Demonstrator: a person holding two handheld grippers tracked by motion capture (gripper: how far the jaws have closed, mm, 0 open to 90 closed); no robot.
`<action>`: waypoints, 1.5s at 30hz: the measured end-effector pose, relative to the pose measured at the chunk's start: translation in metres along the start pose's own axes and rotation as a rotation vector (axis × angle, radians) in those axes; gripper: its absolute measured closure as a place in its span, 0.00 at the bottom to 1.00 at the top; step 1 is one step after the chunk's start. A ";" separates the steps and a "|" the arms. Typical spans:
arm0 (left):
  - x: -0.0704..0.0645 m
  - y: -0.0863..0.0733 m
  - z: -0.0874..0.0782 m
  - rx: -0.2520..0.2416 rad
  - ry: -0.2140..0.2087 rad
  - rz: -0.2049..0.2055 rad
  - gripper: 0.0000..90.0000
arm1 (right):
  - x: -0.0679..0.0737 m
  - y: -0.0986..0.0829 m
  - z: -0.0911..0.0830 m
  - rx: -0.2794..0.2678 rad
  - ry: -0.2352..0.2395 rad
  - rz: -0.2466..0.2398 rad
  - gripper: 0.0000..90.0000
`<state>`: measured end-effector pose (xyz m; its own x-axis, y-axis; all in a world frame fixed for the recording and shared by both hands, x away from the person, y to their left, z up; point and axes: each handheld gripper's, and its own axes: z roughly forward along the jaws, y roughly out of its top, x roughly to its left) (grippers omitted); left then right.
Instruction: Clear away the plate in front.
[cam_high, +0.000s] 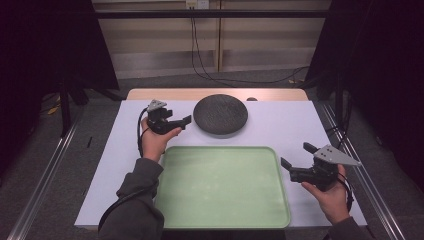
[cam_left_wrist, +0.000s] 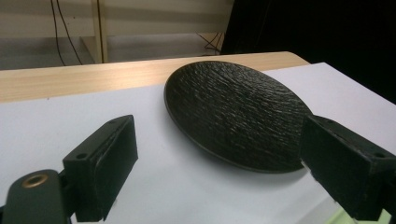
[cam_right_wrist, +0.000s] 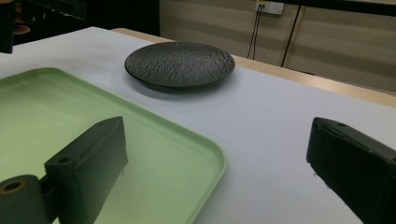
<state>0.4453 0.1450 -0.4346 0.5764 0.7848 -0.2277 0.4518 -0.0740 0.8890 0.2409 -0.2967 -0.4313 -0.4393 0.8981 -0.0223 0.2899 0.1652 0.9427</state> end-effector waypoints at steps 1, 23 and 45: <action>0.000 0.002 0.003 0.003 0.001 0.000 0.13 | 0.000 0.000 0.000 -0.001 -0.001 -0.001 0.06; 0.009 0.007 0.073 0.066 0.138 -0.041 0.24 | 0.000 0.001 -0.002 -0.013 0.013 0.006 0.06; 0.017 -0.007 0.110 0.124 0.128 -0.299 0.56 | -0.003 0.002 -0.003 -0.025 0.026 0.025 0.07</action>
<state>0.5267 0.0912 -0.4883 0.3195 0.8530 -0.4126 0.6721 0.1030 0.7333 0.2399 -0.3004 -0.4284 -0.4544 0.8908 0.0097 0.2797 0.1323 0.9509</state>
